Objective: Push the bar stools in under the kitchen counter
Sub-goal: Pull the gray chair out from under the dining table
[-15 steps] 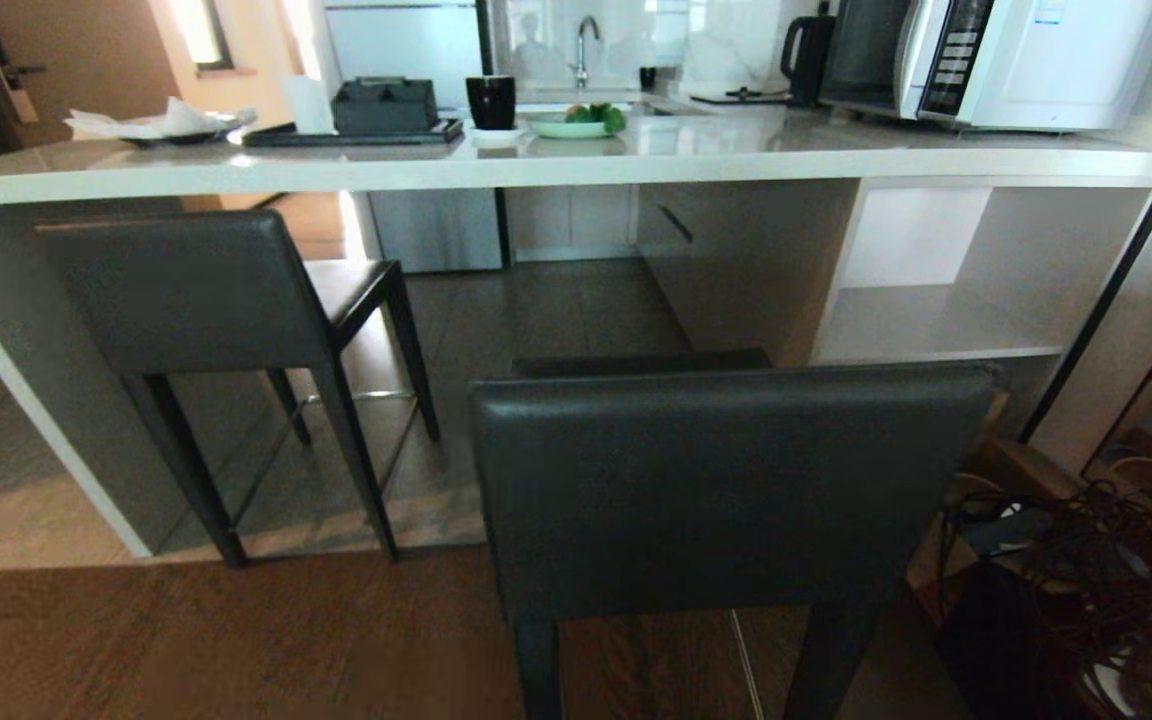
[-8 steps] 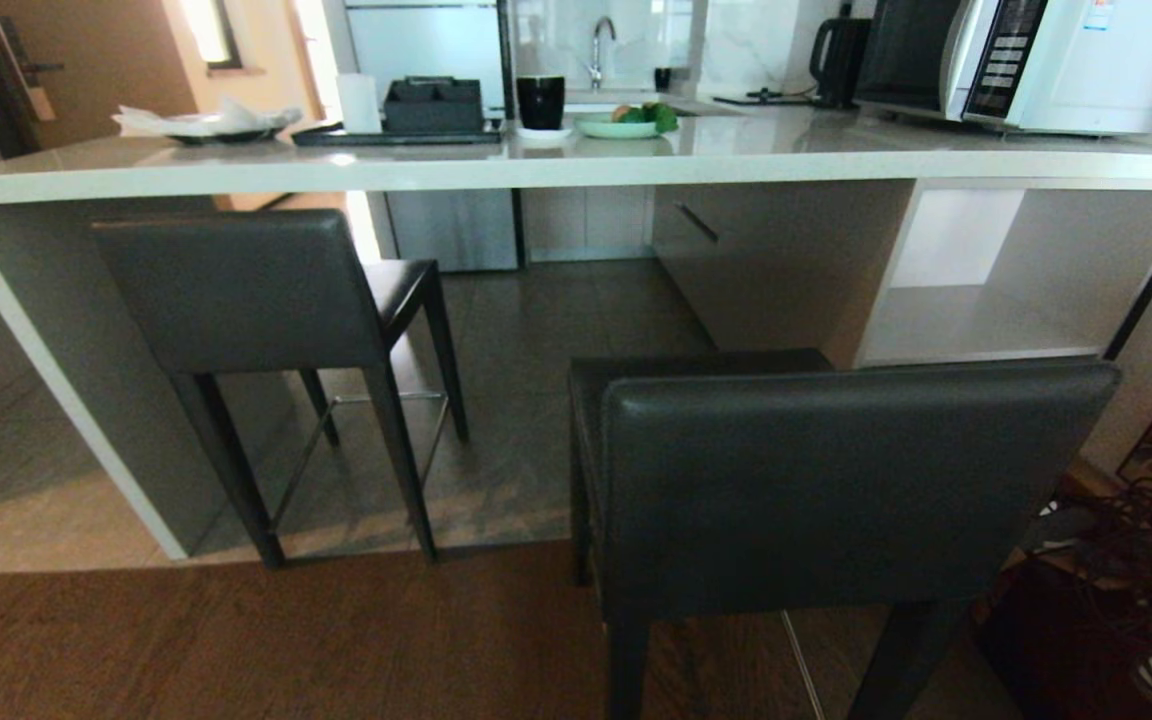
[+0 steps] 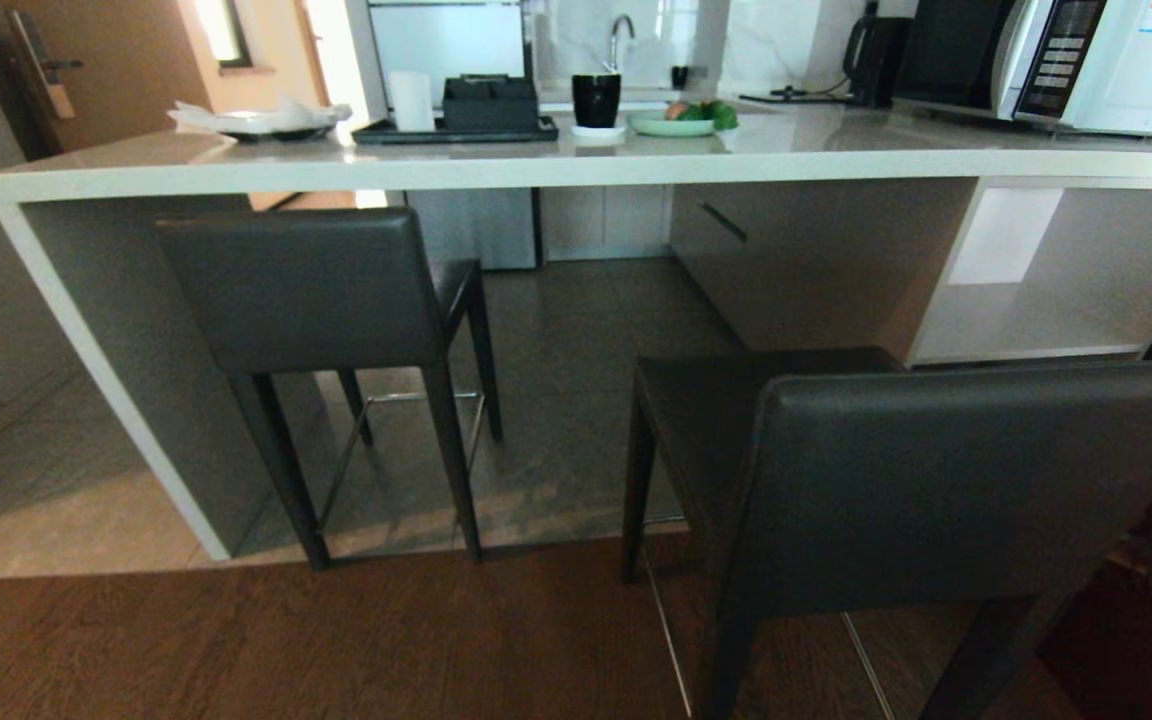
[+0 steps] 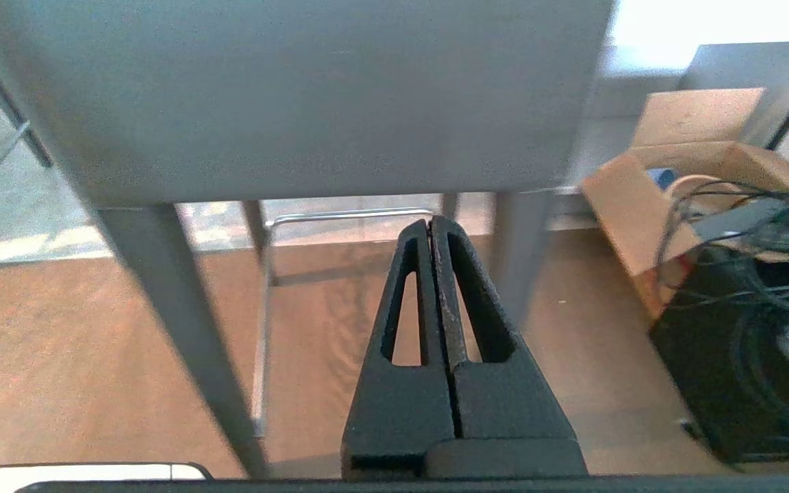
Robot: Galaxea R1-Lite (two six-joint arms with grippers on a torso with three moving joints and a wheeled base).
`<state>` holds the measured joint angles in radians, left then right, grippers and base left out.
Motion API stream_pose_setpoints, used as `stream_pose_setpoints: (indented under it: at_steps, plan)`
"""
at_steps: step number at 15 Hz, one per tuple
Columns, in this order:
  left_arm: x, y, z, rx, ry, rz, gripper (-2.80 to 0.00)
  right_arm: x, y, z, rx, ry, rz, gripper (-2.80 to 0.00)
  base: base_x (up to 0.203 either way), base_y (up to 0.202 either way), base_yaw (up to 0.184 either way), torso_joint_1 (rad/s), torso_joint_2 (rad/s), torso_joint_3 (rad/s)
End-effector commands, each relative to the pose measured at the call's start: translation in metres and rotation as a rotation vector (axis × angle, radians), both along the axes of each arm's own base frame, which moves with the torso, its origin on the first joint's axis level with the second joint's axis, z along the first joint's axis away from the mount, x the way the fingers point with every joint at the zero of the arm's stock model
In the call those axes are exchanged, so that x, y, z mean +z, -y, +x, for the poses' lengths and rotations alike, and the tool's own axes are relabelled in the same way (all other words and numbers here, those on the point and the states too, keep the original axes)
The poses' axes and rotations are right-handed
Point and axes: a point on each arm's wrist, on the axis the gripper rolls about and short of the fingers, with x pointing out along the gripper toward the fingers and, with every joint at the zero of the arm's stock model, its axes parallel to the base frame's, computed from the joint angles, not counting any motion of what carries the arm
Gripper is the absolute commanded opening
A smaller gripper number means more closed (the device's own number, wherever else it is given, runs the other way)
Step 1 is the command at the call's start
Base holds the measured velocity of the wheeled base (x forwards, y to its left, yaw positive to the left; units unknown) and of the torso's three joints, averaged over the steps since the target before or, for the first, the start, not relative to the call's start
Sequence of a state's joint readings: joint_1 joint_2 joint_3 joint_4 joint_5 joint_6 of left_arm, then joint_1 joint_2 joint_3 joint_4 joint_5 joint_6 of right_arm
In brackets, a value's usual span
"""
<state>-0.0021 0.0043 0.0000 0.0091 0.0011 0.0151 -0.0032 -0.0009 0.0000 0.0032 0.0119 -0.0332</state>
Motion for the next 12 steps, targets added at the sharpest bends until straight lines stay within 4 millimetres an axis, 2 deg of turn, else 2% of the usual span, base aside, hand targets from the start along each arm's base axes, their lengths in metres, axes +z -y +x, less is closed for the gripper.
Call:
stream_pose_setpoints:
  at_steps: [1,12]
  plan:
    - [0.0,0.0,0.0001,0.0,-0.002,0.0,-2.8,0.0,0.0,0.0001,0.0,-0.001,-0.001,-2.8,0.0,0.199,-0.001,-0.001,0.0,0.004]
    - [0.0,0.0,0.0001,0.0,-0.002,0.0,-2.8,0.0,0.0,-0.0001,-0.001,0.001,0.001,-2.8,0.0,0.197,-0.001,0.003,0.0,0.002]
